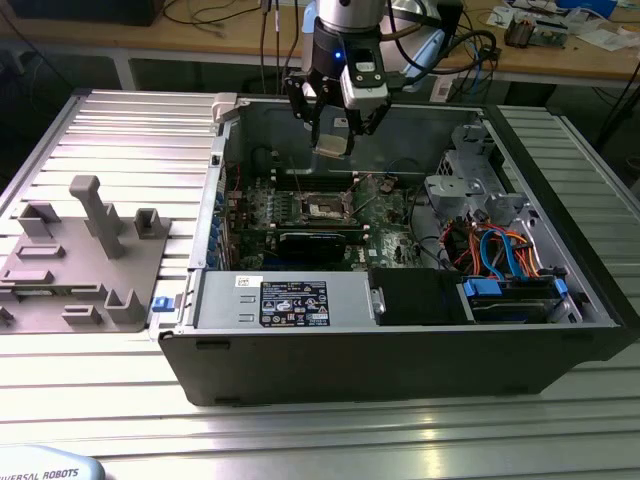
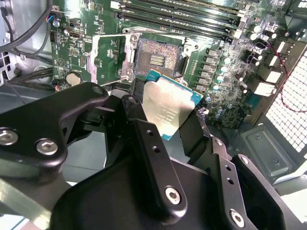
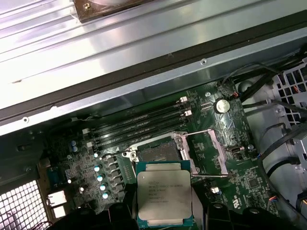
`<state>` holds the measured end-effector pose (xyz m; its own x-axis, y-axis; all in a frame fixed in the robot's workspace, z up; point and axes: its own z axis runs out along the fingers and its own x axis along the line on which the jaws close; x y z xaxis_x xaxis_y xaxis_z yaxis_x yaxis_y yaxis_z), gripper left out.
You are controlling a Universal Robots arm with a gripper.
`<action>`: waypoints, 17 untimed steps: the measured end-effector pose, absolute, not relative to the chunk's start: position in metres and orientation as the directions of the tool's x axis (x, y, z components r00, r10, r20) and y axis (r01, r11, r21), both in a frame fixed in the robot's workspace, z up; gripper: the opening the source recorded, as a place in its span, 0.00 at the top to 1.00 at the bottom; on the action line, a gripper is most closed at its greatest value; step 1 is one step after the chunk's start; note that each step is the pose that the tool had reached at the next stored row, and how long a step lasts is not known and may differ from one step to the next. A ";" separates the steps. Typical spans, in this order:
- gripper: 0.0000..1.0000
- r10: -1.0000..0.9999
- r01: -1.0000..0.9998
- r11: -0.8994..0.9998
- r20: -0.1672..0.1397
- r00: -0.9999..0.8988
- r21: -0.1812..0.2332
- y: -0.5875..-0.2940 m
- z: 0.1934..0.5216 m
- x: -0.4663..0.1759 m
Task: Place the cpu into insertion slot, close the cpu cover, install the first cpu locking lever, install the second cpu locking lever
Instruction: 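Place the cpu into insertion slot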
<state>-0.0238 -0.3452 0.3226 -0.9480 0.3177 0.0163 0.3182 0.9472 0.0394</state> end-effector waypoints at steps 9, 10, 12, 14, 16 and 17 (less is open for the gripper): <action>0.46 0.333 0.333 0.942 0.018 -0.943 0.044 -0.345 0.322 -0.024; 0.46 0.334 0.334 0.942 0.018 -0.943 0.044 -0.345 0.322 -0.024; 0.46 0.336 0.337 0.941 0.018 -0.942 0.044 -0.345 0.322 -0.024; 0.46 0.339 0.339 0.940 0.018 -0.941 0.044 -0.345 0.322 -0.024; 0.46 0.341 0.341 0.939 0.018 -0.940 0.044 -0.345 0.322 -0.024; 0.46 0.342 0.342 0.939 0.018 -0.940 0.044 -0.345 0.322 -0.024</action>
